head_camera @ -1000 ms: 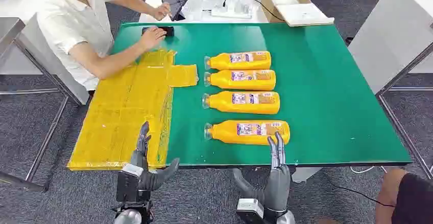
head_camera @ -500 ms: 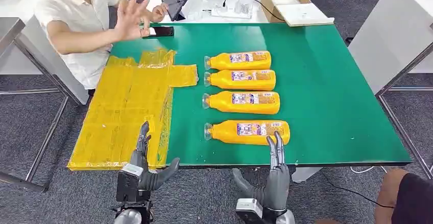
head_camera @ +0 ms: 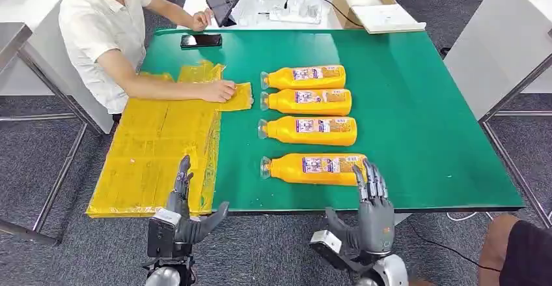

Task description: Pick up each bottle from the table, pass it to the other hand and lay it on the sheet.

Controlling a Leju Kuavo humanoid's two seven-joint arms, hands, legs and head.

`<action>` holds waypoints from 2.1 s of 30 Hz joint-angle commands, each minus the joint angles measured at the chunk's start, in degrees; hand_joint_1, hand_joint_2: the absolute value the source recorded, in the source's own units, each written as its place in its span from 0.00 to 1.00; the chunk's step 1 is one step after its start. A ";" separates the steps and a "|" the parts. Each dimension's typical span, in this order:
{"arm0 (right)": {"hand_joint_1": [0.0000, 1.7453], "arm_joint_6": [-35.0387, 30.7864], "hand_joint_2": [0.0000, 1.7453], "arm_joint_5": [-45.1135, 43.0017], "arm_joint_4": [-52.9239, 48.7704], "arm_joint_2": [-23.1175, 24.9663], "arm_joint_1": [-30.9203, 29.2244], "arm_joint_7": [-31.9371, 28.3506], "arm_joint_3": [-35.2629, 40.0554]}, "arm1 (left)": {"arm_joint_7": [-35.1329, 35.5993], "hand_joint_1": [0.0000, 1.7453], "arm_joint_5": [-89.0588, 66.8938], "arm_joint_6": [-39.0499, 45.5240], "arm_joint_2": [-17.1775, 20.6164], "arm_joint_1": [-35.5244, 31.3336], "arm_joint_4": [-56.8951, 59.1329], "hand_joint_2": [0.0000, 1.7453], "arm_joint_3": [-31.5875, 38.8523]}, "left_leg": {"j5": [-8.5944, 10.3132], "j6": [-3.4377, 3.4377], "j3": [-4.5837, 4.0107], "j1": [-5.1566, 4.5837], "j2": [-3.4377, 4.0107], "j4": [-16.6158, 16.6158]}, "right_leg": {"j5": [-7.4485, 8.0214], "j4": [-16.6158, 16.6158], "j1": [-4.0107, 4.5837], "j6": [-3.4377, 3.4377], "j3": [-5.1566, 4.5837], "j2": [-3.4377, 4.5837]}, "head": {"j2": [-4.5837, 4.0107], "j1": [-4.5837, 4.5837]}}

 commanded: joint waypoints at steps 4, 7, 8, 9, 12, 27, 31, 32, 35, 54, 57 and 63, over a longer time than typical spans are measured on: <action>0.00 4.02 1.00 3.89 11.84 -6.64 -10.66 4.06 1.37 | 0.09 0.00 0.55 -1.48 0.04 -3.22 3.45 1.00 -0.69 | -0.03 -0.05 0.28 0.03 0.08 -0.10 | -0.03 -0.10 0.04 -0.08 0.27 0.00 | 0.00 -0.02; 0.00 3.81 1.00 4.04 11.81 -6.55 -10.39 4.24 1.53 | 0.09 0.00 0.54 -1.48 0.05 -3.13 3.38 1.00 -0.66 | -0.08 -0.06 0.34 0.05 0.09 -0.09 | -0.08 -0.09 0.07 -0.09 0.33 -0.01 | 0.00 -0.02; 0.00 4.28 1.00 4.76 12.49 -7.10 -11.16 4.84 2.44 | 0.01 0.00 0.59 -1.86 0.07 -3.25 3.37 1.00 -0.75 | -0.03 -0.03 0.22 0.01 0.04 -0.08 | -0.05 -0.05 0.03 -0.06 0.20 -0.03 | 0.00 -0.02; 0.00 5.05 1.00 5.25 13.54 -7.49 -12.28 5.37 3.25 | 0.00 0.00 0.61 -2.00 0.03 -3.44 3.48 1.00 -0.74 | -0.05 -0.04 0.24 0.04 0.05 -0.07 | -0.05 -0.07 0.06 -0.06 0.24 -0.01 | 0.00 -0.02; 0.00 7.20 1.00 6.38 17.71 -8.39 -16.61 6.97 5.75 | -0.04 0.00 0.60 -2.83 -0.10 -4.20 4.07 1.00 -0.84 | -0.03 -0.02 0.14 0.02 0.18 -0.04 | 0.01 -0.04 0.03 -0.04 0.13 0.12 | 0.00 -0.02; 0.00 17.56 1.00 7.96 26.51 -11.45 -23.37 12.49 12.50 | -0.12 0.00 0.65 -4.54 -0.14 -5.10 4.70 1.00 -0.38 | 0.01 0.03 0.20 0.00 0.08 -0.05 | 0.00 -0.04 0.01 0.00 0.21 0.02 | 0.00 -0.02; 0.00 19.87 1.00 8.29 28.24 -12.09 -24.06 13.38 13.22 | -0.29 0.00 0.40 -4.61 -0.17 -4.91 4.90 1.00 -0.03 | 0.00 0.03 0.25 0.00 0.07 -0.07 | 0.00 -0.07 0.02 -0.02 0.28 0.00 | 0.00 -0.02; 0.00 19.87 1.00 8.29 28.24 -12.09 -24.06 13.38 13.22 | -0.29 0.00 0.40 -4.61 -0.17 -4.91 4.90 1.00 -0.03 | 0.00 0.02 0.22 0.00 0.10 -0.06 | 0.00 -0.06 0.01 -0.02 0.24 0.04 | 0.00 -0.02; 0.00 21.32 1.00 8.56 28.64 -12.21 -24.29 14.17 13.71 | -0.37 0.00 0.38 -4.68 -0.10 -4.91 4.96 1.00 0.04 | 0.00 0.01 0.19 -0.02 0.08 -0.06 | -0.01 -0.03 -0.01 -0.03 0.21 0.02 | 0.00 -0.02; 1.00 35.13 1.00 8.45 39.66 -16.43 -32.91 19.35 17.04 | -0.83 0.00 -0.97 -5.04 -0.59 -5.04 6.21 1.00 2.43 | 0.06 0.05 0.37 -0.06 -0.01 -0.05 | 0.03 -0.06 -0.03 0.01 0.40 -0.06 | 0.00 -0.02; 1.00 35.85 1.00 6.97 40.45 -16.52 -32.96 18.44 17.33 | -0.93 0.00 -0.99 -5.09 -0.51 -5.09 6.39 1.00 2.46 | 0.07 0.04 0.40 -0.06 -0.04 -0.07 | 0.03 -0.08 -0.02 0.01 0.44 -0.08 | 0.00 -0.02; 1.00 35.77 1.00 6.82 40.54 -16.46 -32.74 18.36 17.35 | -0.93 0.00 -0.99 -5.10 -0.48 -5.07 6.40 1.00 2.47 | 0.04 0.01 0.59 0.00 -0.10 -0.08 | 0.00 -0.15 0.04 -0.04 0.66 -0.17 | 0.00 -0.04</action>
